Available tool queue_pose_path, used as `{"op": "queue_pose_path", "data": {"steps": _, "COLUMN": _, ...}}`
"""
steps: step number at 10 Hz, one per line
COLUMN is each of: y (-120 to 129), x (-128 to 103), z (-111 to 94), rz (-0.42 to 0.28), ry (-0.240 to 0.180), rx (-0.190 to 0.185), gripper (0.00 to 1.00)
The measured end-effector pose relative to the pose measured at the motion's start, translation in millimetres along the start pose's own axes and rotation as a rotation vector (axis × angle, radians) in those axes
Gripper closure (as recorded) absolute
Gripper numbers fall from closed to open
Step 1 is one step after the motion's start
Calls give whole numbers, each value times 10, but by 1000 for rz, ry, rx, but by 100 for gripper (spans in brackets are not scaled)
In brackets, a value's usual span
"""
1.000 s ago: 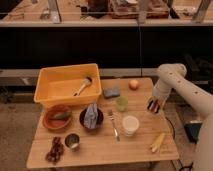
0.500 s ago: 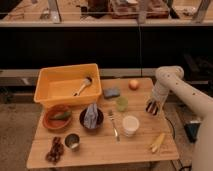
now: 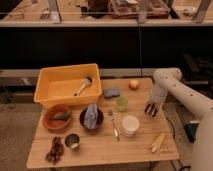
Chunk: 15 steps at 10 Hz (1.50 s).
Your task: Place eraser in table surface
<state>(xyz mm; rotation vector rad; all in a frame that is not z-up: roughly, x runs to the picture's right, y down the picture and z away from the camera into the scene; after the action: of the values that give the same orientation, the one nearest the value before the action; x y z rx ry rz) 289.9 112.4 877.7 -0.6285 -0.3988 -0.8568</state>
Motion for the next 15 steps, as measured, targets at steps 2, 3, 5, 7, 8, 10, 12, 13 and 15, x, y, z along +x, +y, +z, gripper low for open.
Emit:
{"op": "queue_pose_path", "data": {"steps": 2, "y": -11, "x": -38, "z": 39, "rz": -2, "ry": -1, "rx": -4, "gripper": 61}}
{"op": "queue_pose_path", "data": {"steps": 3, "y": -19, "x": -56, "z": 46, "rz": -5, "ry": 1, "rx": -4, "gripper": 49}}
{"op": "queue_pose_path", "data": {"steps": 5, "y": -39, "x": -95, "z": 57, "rz": -11, "ry": 1, "rx": -8, "gripper": 31}}
{"op": "queue_pose_path", "data": {"steps": 7, "y": -47, "x": -122, "z": 53, "rz": -17, "ry": 3, "rx": -12, "gripper": 20}}
{"op": "queue_pose_path", "data": {"steps": 8, "y": -46, "x": -129, "z": 51, "rz": -18, "ry": 4, "rx": -14, "gripper": 20}}
{"op": "queue_pose_path", "data": {"steps": 10, "y": -63, "x": -137, "z": 55, "rz": -21, "ry": 4, "rx": -16, "gripper": 20}}
{"op": "queue_pose_path", "data": {"steps": 12, "y": -57, "x": -138, "z": 55, "rz": -21, "ry": 3, "rx": -18, "gripper": 20}}
{"op": "queue_pose_path", "data": {"steps": 13, "y": -56, "x": -138, "z": 54, "rz": -21, "ry": 3, "rx": -18, "gripper": 20}}
{"op": "queue_pose_path", "data": {"steps": 15, "y": -57, "x": -141, "z": 56, "rz": -21, "ry": 2, "rx": -18, "gripper": 20}}
